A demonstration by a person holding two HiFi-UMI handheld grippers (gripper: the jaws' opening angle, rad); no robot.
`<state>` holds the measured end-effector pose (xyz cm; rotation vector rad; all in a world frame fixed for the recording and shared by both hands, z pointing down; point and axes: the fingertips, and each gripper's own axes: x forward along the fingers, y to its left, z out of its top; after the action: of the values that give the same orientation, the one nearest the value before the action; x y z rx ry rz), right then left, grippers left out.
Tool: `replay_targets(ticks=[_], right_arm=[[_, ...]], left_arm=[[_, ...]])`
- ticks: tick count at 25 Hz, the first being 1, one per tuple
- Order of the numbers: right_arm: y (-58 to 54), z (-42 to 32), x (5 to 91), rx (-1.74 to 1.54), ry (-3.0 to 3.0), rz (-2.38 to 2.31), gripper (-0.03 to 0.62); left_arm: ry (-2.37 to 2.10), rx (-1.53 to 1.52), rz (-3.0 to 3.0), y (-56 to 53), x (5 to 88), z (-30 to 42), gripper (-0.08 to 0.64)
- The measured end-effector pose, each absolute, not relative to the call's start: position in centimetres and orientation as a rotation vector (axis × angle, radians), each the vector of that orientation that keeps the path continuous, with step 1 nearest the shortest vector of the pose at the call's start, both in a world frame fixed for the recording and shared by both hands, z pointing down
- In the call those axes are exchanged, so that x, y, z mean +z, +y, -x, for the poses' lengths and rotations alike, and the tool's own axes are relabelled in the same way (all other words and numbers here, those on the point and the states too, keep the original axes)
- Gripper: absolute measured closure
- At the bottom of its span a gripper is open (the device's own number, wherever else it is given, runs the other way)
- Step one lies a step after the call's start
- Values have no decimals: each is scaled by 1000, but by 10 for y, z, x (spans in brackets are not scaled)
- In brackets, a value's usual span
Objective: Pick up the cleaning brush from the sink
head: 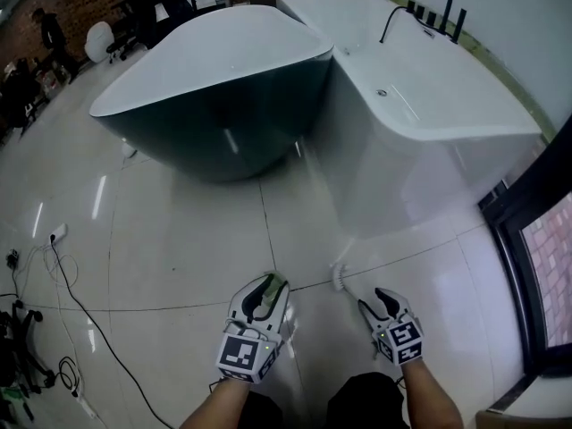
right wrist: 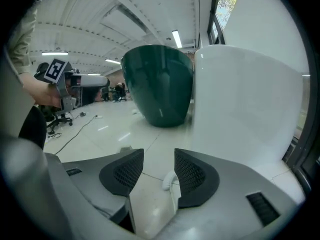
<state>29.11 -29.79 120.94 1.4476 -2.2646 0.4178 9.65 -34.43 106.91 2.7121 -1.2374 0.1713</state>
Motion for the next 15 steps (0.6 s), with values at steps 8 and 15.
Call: replay_targets(ticks=[8, 15], right_arm=[[-313, -312, 1336, 499, -2171, -1376, 400], [-311, -335, 1437, 632, -2018, -1283, 400]], left_arm=[[-1247, 213, -2719, -355, 1110, -115, 457], [-1234, 290, -2726, -356, 1131, -128, 457]])
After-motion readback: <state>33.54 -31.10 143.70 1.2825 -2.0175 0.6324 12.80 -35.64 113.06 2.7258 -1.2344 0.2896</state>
